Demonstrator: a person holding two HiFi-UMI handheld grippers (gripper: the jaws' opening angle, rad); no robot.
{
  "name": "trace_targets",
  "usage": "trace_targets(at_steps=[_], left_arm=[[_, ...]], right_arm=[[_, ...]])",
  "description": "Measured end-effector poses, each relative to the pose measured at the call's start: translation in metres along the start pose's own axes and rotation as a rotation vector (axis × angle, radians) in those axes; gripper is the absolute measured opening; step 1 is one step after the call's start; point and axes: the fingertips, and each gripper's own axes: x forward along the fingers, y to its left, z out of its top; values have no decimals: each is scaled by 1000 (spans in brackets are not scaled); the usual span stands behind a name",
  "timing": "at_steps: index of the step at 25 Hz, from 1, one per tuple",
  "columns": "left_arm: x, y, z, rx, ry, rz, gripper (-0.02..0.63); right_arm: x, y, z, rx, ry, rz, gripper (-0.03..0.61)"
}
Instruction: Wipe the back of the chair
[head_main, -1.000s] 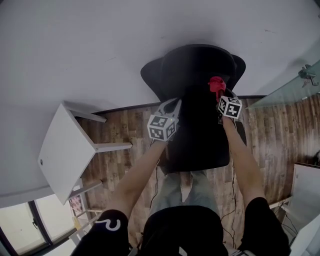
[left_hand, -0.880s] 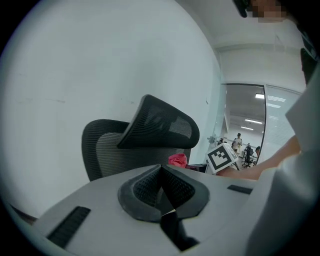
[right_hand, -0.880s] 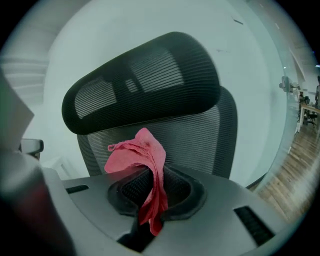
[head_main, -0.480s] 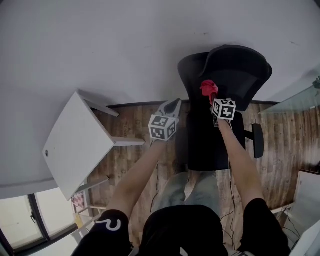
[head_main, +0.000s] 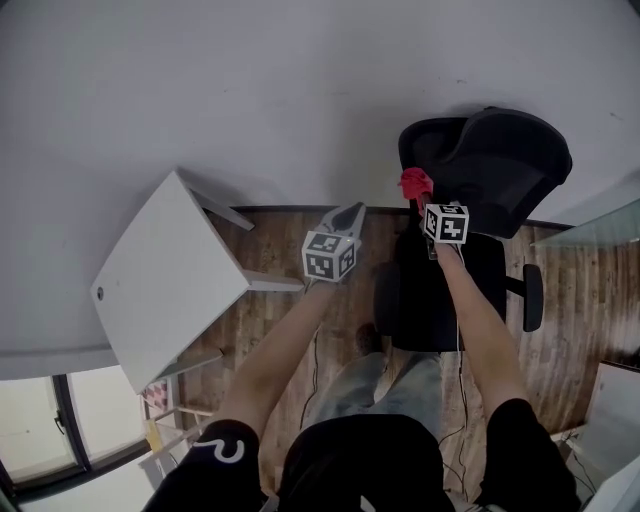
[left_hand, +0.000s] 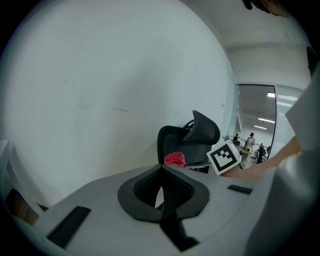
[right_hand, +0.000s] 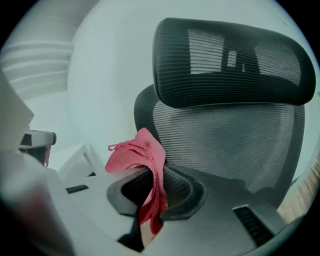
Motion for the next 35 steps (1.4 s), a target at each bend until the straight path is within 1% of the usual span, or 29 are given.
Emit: trace_targets(at_steps=[5,8,10,14,19,26,35], left_arm=[[-3,16,-6,-10,34,11,25],[2,20,-7,-9,45,4,25],[7,19,-3,-10,43,-5,25],[18,15,3,14,46,-22,25],[29,3,6,27,47,-45,25],[47,-22,-4,65,80,-83,26],[77,-63,-18,109,119,-133,25]], right_arm=[[16,12,-13,-15,27,1,67],[25,13,-19,-19,42,0,67],[29,11,-21,-18,47,-6,67],[36,8,-23,-9,48,-14,67],[38,7,-25,-15,47,-21,67],[29,-24,-43,51,46,-67,67],[13,-68,-58,83,38,-108,67]])
